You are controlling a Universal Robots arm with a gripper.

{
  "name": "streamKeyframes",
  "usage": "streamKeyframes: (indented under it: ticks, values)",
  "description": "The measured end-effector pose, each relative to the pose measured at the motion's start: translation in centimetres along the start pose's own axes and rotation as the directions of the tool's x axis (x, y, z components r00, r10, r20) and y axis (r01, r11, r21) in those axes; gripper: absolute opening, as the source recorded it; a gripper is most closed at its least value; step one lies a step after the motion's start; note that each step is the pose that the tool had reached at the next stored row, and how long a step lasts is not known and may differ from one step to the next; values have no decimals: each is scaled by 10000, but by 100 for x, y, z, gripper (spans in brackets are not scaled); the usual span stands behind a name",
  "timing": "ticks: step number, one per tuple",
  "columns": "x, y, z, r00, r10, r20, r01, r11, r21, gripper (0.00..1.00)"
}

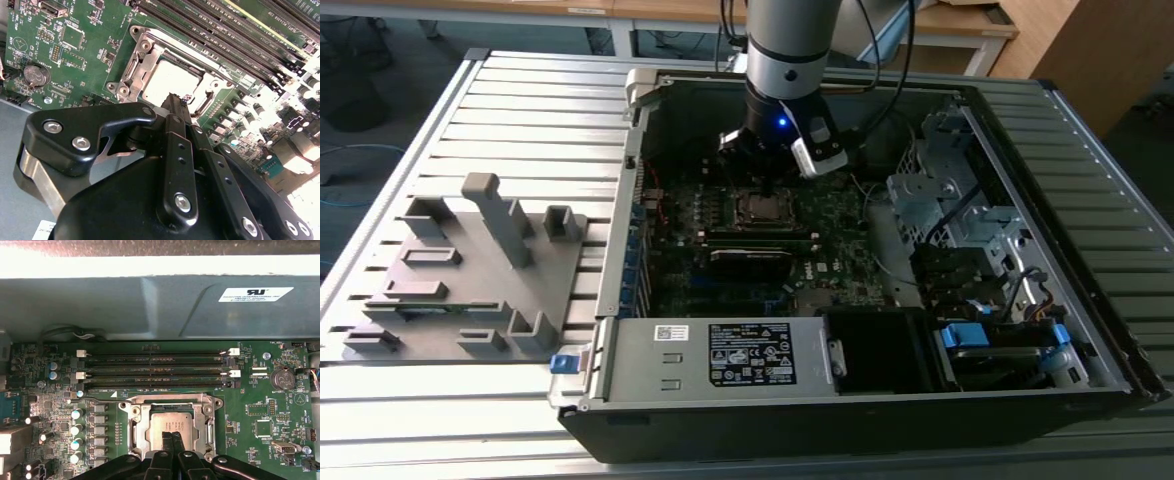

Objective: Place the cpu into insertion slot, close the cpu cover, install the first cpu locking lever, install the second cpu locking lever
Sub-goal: 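Install the first cpu locking lever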

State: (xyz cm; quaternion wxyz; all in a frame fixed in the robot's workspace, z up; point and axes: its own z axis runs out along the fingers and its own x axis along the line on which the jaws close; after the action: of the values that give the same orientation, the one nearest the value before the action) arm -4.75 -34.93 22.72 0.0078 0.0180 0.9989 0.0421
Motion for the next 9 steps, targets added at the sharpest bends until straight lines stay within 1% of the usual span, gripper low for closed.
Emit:
streamKeyframes:
  ticks: [3,9]
  values:
    - [3,0,0,10000,1,0,-1,10000,1,10]
    - [40,-1,0,10000,0,10,0,10000,0,10]
